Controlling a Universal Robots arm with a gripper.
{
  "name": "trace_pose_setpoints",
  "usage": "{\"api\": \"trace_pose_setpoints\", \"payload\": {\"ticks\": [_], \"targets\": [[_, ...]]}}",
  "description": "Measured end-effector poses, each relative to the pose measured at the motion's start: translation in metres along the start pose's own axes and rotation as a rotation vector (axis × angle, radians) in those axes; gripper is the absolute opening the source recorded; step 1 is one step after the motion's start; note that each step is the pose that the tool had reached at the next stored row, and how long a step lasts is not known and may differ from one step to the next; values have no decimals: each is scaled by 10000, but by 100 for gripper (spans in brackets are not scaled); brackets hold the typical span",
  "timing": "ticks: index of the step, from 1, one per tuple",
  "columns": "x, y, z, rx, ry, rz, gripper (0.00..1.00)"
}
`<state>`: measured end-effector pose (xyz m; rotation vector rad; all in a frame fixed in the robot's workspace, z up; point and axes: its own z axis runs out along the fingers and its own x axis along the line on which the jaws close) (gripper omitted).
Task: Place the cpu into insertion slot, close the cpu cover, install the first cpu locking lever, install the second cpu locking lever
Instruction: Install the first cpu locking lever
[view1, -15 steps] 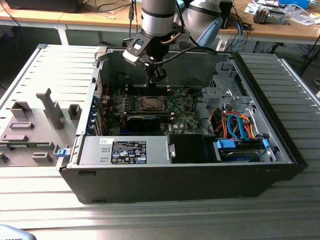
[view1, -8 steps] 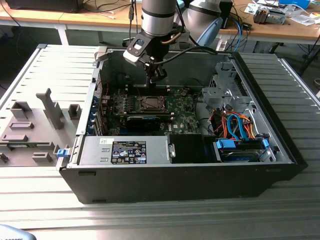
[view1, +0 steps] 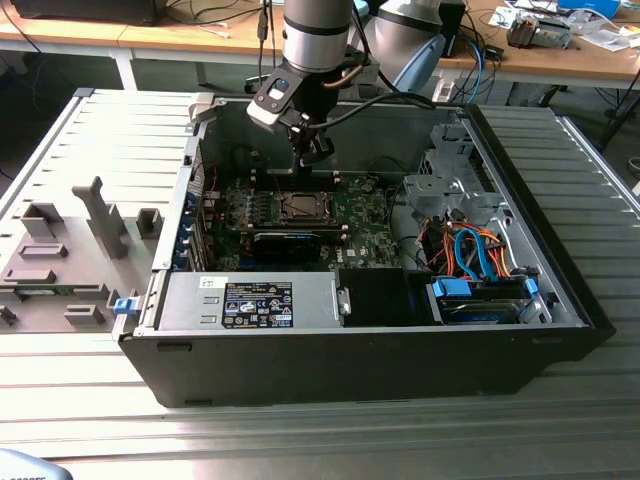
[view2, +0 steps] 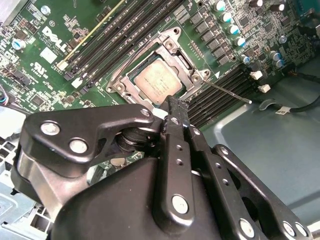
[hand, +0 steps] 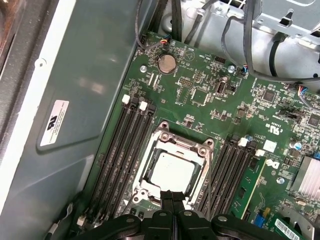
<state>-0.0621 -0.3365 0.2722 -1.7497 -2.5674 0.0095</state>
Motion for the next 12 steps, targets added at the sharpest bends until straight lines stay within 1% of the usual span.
{"api": "trace_pose_setpoints", "payload": {"ticks": [12], "targets": [[-1,0,0,5,-5,-206,11]]}}
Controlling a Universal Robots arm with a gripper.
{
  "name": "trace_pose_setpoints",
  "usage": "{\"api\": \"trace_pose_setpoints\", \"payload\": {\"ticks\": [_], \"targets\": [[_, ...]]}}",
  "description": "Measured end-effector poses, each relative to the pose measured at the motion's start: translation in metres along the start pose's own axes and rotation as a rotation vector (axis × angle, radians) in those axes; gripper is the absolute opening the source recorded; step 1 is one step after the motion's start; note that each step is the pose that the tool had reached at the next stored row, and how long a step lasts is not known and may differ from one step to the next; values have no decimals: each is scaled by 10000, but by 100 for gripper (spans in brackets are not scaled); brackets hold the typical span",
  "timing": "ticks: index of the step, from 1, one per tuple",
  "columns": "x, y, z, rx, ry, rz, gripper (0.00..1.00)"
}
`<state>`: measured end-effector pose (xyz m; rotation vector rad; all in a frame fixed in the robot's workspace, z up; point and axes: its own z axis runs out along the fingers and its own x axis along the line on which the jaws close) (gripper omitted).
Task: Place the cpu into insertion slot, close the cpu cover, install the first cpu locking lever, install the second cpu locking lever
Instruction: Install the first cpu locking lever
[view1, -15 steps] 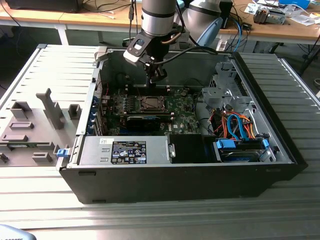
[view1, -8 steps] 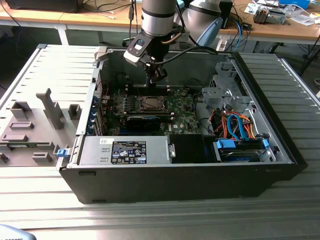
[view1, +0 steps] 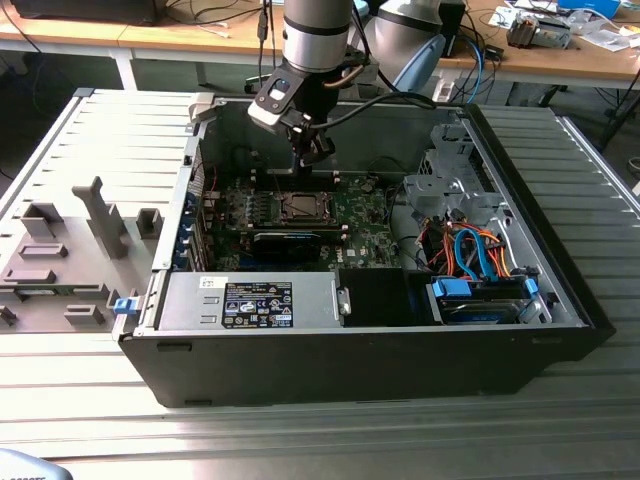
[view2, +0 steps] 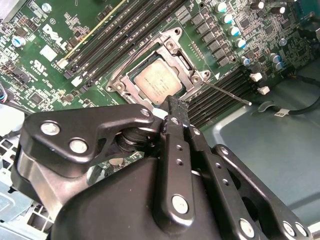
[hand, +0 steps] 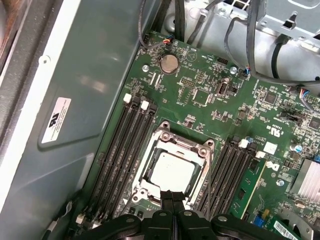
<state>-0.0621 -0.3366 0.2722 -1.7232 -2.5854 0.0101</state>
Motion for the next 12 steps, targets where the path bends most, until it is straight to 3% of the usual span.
{"api": "trace_pose_setpoints", "payload": {"ticks": [12], "targets": [[-1,0,0,5,-5,-211,11]]}}
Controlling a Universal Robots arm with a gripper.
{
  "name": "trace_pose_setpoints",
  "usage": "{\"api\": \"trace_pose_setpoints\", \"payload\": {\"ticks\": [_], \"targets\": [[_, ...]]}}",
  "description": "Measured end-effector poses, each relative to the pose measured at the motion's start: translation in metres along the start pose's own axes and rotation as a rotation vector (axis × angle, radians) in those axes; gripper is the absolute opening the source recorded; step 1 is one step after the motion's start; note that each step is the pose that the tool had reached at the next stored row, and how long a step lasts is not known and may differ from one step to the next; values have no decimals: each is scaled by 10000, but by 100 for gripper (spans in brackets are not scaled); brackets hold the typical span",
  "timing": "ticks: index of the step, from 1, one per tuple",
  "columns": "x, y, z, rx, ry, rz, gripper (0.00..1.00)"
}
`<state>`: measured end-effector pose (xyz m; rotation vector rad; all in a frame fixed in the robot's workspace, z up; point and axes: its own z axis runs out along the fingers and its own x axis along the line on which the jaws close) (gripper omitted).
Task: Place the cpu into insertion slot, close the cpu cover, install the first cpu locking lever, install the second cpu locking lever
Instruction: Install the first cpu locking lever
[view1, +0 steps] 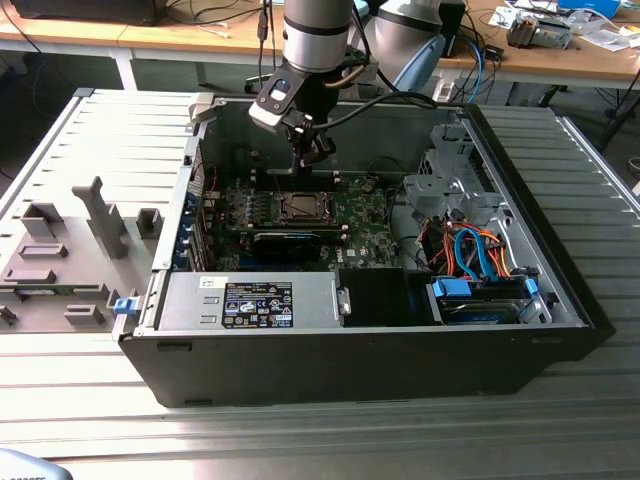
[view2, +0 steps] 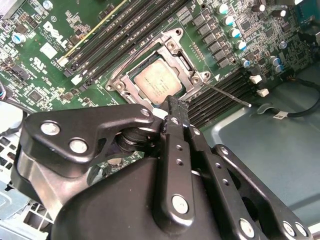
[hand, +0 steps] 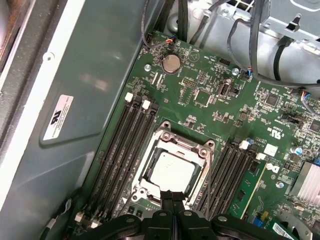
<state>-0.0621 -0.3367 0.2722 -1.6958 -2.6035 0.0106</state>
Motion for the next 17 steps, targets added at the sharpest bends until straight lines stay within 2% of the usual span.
{"api": "trace_pose_setpoints", "payload": {"ticks": [17], "targets": [[-1,0,0,7,-7,-294,11]]}}
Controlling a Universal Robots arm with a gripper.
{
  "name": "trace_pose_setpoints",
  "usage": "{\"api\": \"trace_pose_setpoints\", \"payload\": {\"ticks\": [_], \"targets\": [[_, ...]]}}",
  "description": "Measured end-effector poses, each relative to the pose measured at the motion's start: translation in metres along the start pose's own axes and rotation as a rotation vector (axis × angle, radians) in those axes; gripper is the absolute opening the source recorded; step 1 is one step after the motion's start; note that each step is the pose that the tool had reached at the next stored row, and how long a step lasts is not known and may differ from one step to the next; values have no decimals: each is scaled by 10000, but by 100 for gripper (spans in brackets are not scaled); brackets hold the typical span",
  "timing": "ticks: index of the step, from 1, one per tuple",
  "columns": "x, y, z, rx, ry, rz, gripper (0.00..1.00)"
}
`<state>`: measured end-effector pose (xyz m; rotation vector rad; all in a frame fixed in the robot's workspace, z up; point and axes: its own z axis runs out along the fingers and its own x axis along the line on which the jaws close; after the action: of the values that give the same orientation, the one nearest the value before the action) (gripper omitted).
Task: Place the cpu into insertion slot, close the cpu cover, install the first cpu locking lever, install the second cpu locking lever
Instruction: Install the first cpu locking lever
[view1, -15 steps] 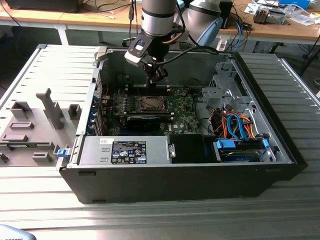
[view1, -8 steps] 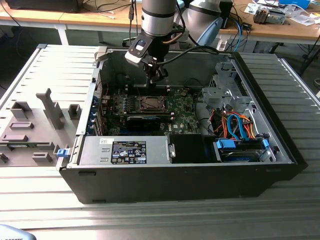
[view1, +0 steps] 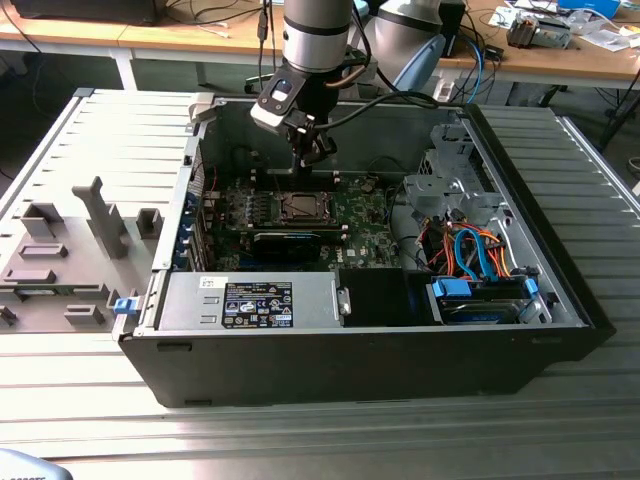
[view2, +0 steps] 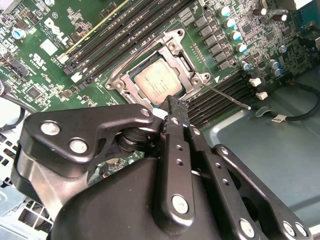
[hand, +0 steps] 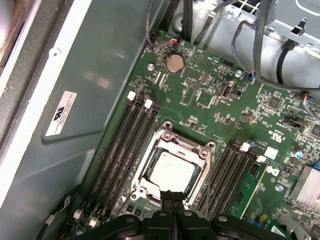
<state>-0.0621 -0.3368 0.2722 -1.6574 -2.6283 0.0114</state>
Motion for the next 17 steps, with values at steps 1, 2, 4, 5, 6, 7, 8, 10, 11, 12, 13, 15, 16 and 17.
{"api": "trace_pose_setpoints", "payload": {"ticks": [1,2,4,5,6,7,8,10,11,12,13,15,16,17], "targets": [[0,0,0,1,-1,-23,11],[0,0,0,1,-1,-38,11],[0,0,0,2,-2,-61,11],[0,0,0,2,-2,-69,11],[0,0,0,3,-2,-88,11],[-1,0,0,4,-4,-165,11],[-1,0,0,6,-5,-213,11],[-1,0,0,7,-6,-254,11],[-1,0,0,7,-7,-282,11],[-1,1,0,10,-9,-374,11],[-1,1,0,10,-10,-376,11],[-1,1,0,10,-10,-386,11],[-1,1,0,10,-10,-389,11],[-1,1,0,10,-10,-392,11]]}}
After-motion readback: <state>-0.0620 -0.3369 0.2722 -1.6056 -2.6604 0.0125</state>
